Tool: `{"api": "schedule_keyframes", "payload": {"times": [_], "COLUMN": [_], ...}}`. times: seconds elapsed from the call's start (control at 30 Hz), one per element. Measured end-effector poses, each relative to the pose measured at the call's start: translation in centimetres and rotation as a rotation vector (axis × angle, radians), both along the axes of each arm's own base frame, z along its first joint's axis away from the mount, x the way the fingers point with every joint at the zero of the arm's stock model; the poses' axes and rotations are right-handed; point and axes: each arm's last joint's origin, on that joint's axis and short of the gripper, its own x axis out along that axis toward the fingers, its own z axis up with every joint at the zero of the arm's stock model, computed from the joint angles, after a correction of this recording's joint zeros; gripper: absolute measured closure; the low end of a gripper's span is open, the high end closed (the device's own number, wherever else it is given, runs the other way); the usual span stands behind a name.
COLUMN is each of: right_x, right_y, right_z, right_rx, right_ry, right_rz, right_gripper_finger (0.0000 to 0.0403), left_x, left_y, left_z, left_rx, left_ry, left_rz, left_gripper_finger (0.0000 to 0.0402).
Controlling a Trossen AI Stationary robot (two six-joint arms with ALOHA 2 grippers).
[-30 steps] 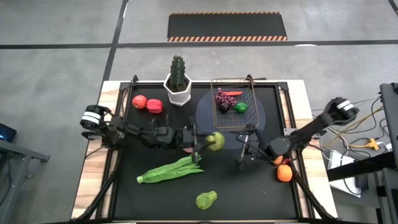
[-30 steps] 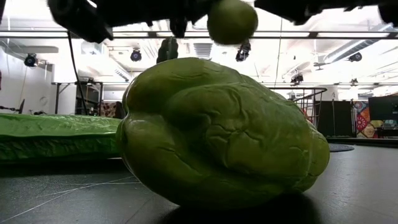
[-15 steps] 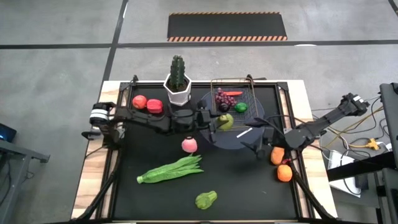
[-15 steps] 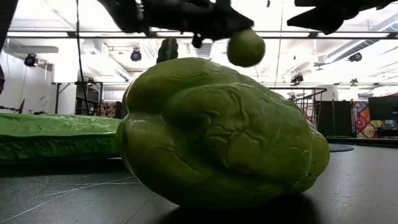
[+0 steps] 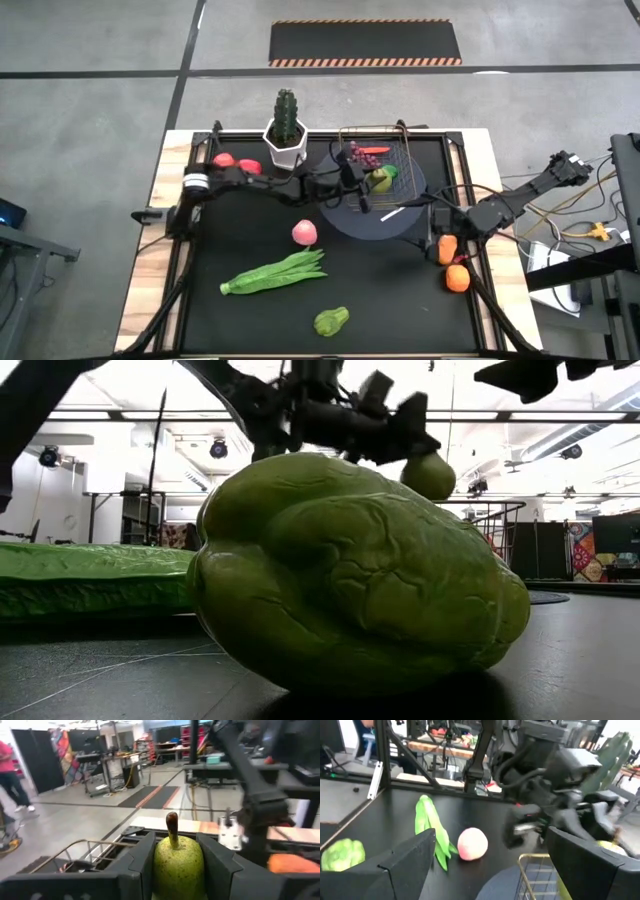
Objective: Build produce basket
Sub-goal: Put the green pear into the gold wire basket, then put the red bell pepper into the gold wire basket
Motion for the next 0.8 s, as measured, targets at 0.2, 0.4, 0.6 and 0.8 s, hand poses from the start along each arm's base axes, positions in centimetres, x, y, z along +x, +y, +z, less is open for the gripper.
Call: {"api": "schedule_keyframes", "payload": {"times": [0.2,0.4,0.6,0.8], "right_x": [-0.2,-0.1,-0.1,-0.1], "right_y": [-0.1,-0.1,-0.1,-0.1], "right_z": [-0.2,-0.2,-0.2,-0.3], "right_rx": [0.006,0.000,-0.002,-0.003], "right_ry": [0.015,0.017,0.017,0.018], "right_rz": [-0.003,-0.002,-0.002,-0.002], "right_gripper_finger": [0.0039,0.0039,0.0039,0.0039], "left_x": [1.0,0.7,0.7,0.6], "left_y": [1.2,1.6,1.6,1.6], "left_z": [-1.7,-3.1,-3.2,-3.4], "left_rx": [-0.028,-0.041,-0.095,-0.098], "left_ry": [0.077,0.128,0.120,0.140], "left_rz": [0.038,0.074,0.073,0.079], "left_gripper_finger": [0.0301,0.0301,0.0275,0.0207]}}
